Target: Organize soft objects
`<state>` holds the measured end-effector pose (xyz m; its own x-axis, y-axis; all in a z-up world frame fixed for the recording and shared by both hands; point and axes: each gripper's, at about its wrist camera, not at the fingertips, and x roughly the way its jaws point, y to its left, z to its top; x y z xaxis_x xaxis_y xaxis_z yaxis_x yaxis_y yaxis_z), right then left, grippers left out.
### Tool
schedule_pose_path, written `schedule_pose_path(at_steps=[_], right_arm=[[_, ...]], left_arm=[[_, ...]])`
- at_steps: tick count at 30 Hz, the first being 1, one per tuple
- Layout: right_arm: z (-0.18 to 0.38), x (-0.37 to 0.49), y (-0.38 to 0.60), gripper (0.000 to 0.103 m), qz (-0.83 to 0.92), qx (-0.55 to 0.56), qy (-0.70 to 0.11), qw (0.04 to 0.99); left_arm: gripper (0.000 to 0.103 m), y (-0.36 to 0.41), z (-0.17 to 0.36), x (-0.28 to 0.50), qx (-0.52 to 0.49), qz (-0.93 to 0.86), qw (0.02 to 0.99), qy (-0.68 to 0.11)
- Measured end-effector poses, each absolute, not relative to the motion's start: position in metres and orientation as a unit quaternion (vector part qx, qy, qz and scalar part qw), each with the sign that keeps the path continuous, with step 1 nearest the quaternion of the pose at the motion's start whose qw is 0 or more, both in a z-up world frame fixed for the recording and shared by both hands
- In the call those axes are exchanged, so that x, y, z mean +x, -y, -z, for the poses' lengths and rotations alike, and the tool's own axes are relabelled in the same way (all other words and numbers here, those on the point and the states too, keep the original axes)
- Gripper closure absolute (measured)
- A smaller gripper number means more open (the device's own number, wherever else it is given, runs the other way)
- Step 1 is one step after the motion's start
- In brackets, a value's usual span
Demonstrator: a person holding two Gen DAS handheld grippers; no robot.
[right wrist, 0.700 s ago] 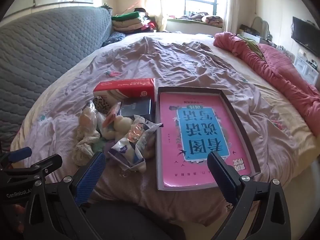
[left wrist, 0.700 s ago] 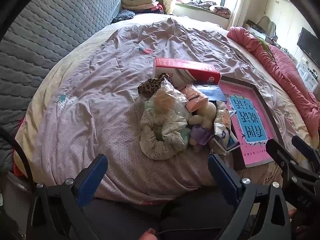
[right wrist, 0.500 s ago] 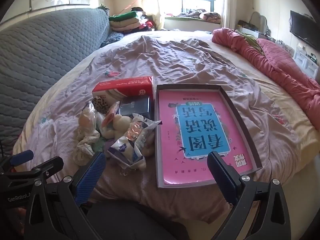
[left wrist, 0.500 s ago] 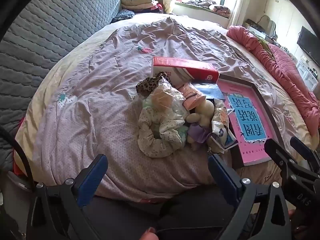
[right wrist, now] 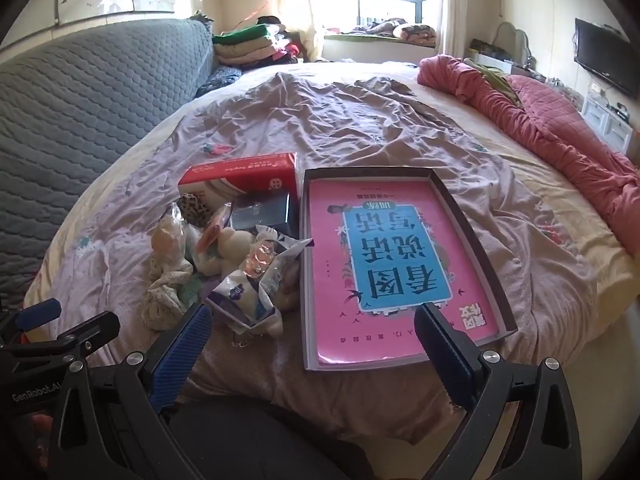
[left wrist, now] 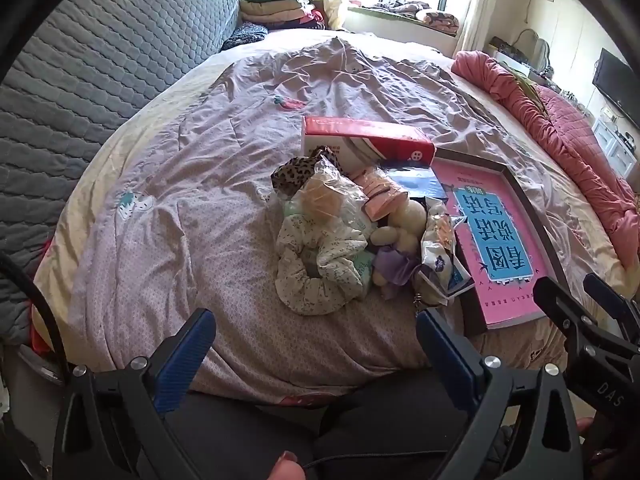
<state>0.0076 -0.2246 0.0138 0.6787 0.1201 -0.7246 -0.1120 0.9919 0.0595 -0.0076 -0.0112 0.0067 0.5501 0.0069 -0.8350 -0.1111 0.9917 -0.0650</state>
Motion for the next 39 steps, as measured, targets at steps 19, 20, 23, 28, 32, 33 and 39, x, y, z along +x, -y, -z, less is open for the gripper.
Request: schedule_pose_path(at_steps=[19,20,23,28,32,33,39], right_arm=[[-0.0128,0.0077,0.2219,0.002,-0.064,0.003,-0.398,0.915],[-0.0129,0.0076,0.2221,0.002,-0.064,0.002,-0.398,0.915],[-0.0124,0.0075,0.2227,0.002,-0.061,0.002,-0.397,0.916],[-0.0126,0.0076,0.2229,0.002,-0.059,0.001,-0.4,0.915],[-0.0119,0.0084,0.2222,0.002,-0.056,-0.002,-0.403,0.914],[-0.0118,0.0085,0.2222,0.002,-0.056,-0.002,-0.403,0.914],[-0.0118,0.009,0.2239,0.002,-0.057,0.0,-0.403,0.913]], left_arm=[[0.002,0.0139,-0.0077,-0.0086,-0.051,-0.028,0.878,-0.474],[0.002,0.0138,-0.008,-0.0088,-0.051,-0.029,0.879,-0.474],[0.002,0.0139,-0.0082,-0.0088,-0.052,-0.029,0.879,-0.473],[0.002,0.0152,-0.0082,-0.0083,-0.051,-0.028,0.879,-0.474],[0.002,0.0153,-0.0077,-0.0082,-0.05,-0.029,0.878,-0.475],[0.002,0.0155,-0.0075,-0.0083,-0.05,-0.029,0.878,-0.475],[0.002,0.0159,-0.0079,-0.0096,-0.051,-0.028,0.879,-0.474]])
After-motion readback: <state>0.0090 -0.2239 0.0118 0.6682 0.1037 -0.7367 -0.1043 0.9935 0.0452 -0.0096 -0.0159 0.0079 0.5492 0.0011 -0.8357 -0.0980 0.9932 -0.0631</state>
